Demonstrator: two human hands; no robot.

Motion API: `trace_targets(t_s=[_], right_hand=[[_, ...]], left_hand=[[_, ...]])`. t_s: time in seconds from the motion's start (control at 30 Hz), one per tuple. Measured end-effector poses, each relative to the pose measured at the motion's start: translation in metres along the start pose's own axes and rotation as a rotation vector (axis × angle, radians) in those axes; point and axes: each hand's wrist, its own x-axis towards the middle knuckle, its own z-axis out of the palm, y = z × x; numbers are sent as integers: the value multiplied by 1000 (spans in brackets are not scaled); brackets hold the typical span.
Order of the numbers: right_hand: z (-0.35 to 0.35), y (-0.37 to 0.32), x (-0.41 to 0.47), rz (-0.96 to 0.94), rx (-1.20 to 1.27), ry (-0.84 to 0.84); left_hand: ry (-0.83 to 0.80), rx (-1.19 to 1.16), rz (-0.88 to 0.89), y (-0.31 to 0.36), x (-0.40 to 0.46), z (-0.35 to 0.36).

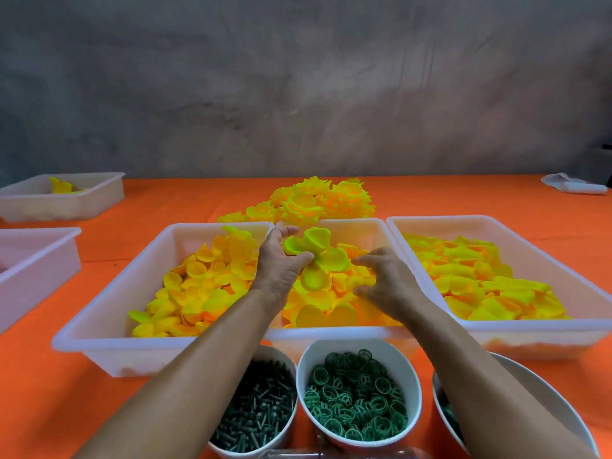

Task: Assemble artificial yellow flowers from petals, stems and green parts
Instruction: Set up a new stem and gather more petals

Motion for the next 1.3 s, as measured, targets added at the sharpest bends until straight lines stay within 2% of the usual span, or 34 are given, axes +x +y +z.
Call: trace_targets(t_s=[0.1, 0.17, 0.23, 0.3, 0.37, 0.5, 0.77, 0.97, 1.07, 1.17, 1.3], right_hand=[[1, 1, 0, -44, -141, 19], [1, 0, 1, -61, -114, 65], [-1, -1, 2, -41, 120, 122], [-6, -5, 0, -16, 490, 114], [-8, -6, -2, -23, 659, 82], [-3, -3, -3, -88, 680, 89], [-1, 0, 0, -113, 639, 130], [0, 1, 0, -108, 601, 157], [0, 0, 0, -103, 591, 157], [0, -1, 0, -89, 621, 134], [-4, -3, -3, -45, 674, 8]], left_hand=[[-18, -22, -34, 1, -1, 0], [-36, -34, -46, 3, -3, 1], [-56, -28, -46, 3, -3, 1], [-98, -16, -44, 4, -3, 2], [-185, -31, -50, 4, -5, 3], [-304, -41, -51, 4, -7, 4], [-201, 5, -100, 5, -6, 4], [-255, -53, -161, 9, -6, 3], [-229, -84, -139, 3, -2, 2], [-236, -118, -87, 2, -3, 1], [-246, -125, -47, 3, -3, 0]])
